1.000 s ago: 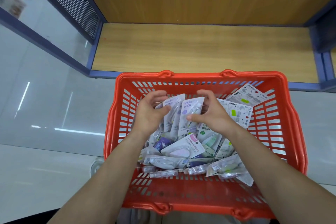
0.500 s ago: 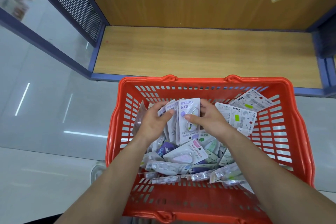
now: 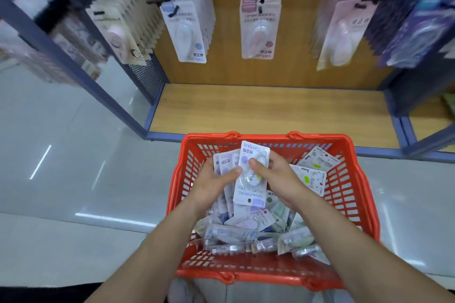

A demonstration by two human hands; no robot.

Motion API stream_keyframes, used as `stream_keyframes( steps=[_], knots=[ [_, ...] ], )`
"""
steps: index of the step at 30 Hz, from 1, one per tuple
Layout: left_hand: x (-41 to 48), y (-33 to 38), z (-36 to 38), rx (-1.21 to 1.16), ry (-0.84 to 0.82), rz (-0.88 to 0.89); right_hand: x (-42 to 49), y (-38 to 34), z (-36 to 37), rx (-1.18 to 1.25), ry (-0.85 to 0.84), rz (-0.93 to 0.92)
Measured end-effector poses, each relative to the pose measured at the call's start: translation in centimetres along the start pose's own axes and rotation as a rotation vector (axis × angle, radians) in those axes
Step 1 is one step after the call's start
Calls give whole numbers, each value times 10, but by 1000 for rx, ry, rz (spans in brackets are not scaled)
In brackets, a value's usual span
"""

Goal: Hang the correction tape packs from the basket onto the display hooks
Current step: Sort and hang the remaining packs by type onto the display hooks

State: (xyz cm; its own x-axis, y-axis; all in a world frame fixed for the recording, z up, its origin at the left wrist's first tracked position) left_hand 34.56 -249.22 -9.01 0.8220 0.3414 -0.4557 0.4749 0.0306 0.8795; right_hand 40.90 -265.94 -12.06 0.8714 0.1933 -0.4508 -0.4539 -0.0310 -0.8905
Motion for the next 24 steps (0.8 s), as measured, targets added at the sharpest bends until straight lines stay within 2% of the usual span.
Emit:
stream_keyframes(
  steps=[7,16,21,24],
  knots=[
    [-55,36,-14,-40,-25,97,-51,-51,2,73,-26,-63],
    [-81,59,-17,-77,123,47,-94,-78,-16,62,-69,-59],
    [-88,70,-13,-50,232,172,-109,-64,-17,52,-73,43],
    [-89,64,-7,-91,277,158,-114,-57,-15,47,-42,45]
  ],
)
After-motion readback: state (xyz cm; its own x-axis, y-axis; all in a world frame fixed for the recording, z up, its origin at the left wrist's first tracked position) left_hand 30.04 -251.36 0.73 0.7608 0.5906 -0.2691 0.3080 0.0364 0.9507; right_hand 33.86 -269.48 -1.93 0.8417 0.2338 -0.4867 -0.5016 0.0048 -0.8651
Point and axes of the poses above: each hand's wrist, its own x-axis towards the middle knuckle, its own z-axis out of the palm, y = z × x, the point moved 2 cm from there along x, towards the middle knuckle, and after that the axes turned 13 degrees about y, right-handed, at the moved point
